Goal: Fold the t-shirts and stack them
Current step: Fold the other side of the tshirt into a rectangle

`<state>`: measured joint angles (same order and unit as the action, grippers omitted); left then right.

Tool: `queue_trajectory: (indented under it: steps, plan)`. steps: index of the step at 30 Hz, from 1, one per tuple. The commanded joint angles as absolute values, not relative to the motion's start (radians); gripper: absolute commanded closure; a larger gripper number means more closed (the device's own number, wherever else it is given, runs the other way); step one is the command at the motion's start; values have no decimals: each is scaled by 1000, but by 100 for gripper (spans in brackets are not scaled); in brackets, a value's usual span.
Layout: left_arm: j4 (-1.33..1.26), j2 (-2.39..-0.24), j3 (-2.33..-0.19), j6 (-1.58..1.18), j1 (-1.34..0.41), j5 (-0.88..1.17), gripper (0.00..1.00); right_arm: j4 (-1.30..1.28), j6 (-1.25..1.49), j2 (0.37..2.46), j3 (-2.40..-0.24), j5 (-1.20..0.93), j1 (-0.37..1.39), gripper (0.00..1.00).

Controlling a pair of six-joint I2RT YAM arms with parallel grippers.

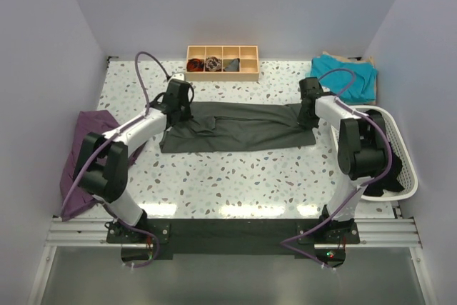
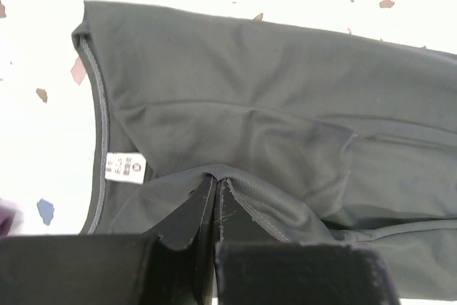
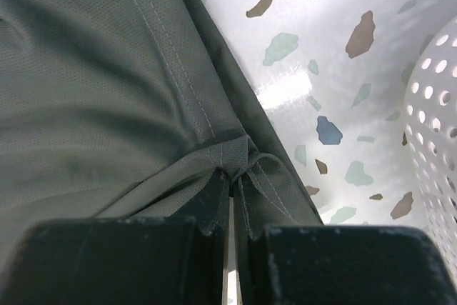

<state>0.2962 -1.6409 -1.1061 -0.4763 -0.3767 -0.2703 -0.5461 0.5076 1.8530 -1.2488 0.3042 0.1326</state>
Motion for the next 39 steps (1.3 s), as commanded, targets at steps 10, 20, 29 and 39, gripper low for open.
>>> queue_trajectory:
  steps: [10,20,29,39]
  plan:
    - [202,-1730,-1207,-419,-353,-210,67,-565,496,1875,-1279,451,127,82]
    - [215,-1681,-1232,-405,-351,-255,19,-463,385,1645,-1235,293,135,47]
    - [206,-1539,-1056,-456,-353,-87,18,-468,340,1824,-1420,-248,351,46]
    - [229,-1368,-899,-604,-339,-319,11,-413,333,2020,-1594,-350,552,41]
